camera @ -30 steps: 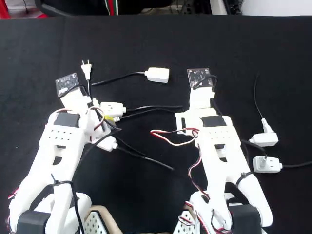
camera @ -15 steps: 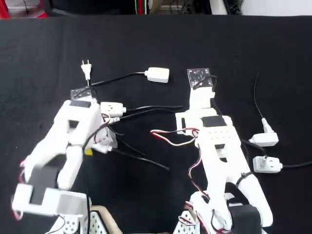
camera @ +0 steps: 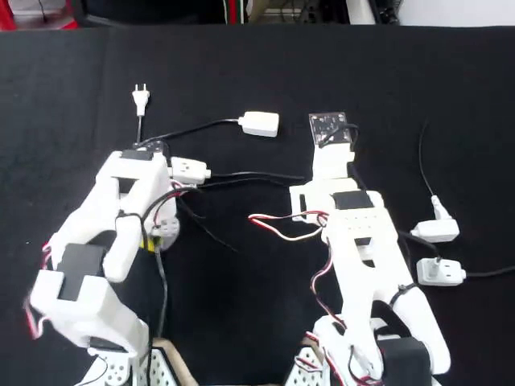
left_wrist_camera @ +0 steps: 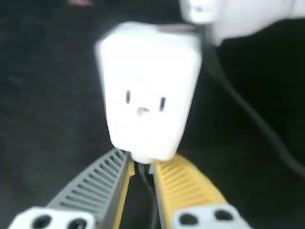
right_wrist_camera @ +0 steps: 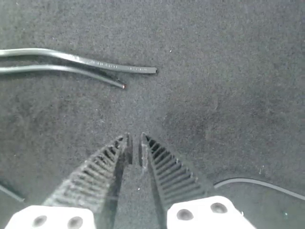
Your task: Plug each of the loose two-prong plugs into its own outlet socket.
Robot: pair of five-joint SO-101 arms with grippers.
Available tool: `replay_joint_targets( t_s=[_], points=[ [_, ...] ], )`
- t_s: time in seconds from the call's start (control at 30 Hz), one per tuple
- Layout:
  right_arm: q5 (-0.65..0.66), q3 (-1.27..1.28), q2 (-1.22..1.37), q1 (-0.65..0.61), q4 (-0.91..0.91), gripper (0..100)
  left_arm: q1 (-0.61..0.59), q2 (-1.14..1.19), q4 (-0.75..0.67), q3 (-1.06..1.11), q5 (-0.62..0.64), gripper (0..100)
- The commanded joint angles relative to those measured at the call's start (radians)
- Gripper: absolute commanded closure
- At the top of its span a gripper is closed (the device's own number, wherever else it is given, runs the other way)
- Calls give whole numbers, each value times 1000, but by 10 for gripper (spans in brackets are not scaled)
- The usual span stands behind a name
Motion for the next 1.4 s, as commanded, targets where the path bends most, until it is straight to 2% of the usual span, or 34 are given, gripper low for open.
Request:
replay_joint_targets(
  t_s=[0.0,0.1,0.23,0.33,0.47,0.6,0.83,1.0,1.07,1.13,1.3,1.37],
  points=[
    [8,-4,-2,18,-18,962,-107,-117,38,-16,-129,970],
    [8,-4,-2,18,-18,962,-134,-221,38,18,-209,970],
    [8,-4,-2,18,-18,962,-113,-364,32,105,-348,970],
    [8,-4,-2,18,-18,962,-56,-466,29,163,-413,970],
    [8,-4,-2,18,-18,962,38,-606,29,220,-427,970],
    [8,-4,-2,18,-18,962,136,-770,29,306,-511,970],
    [8,-4,-2,18,-18,962,159,-1166,37,487,-631,970],
    [8,-4,-2,18,-18,962,170,-1505,35,644,-816,967],
    [8,-4,-2,18,-18,962,168,-1619,41,694,-835,965],
    [8,-4,-2,18,-18,962,168,-1715,89,719,-836,924],
    [8,-4,-2,18,-18,962,160,-1904,199,725,-838,676],
    [8,-4,-2,18,-18,962,157,-1950,227,725,-841,625]
  ],
)
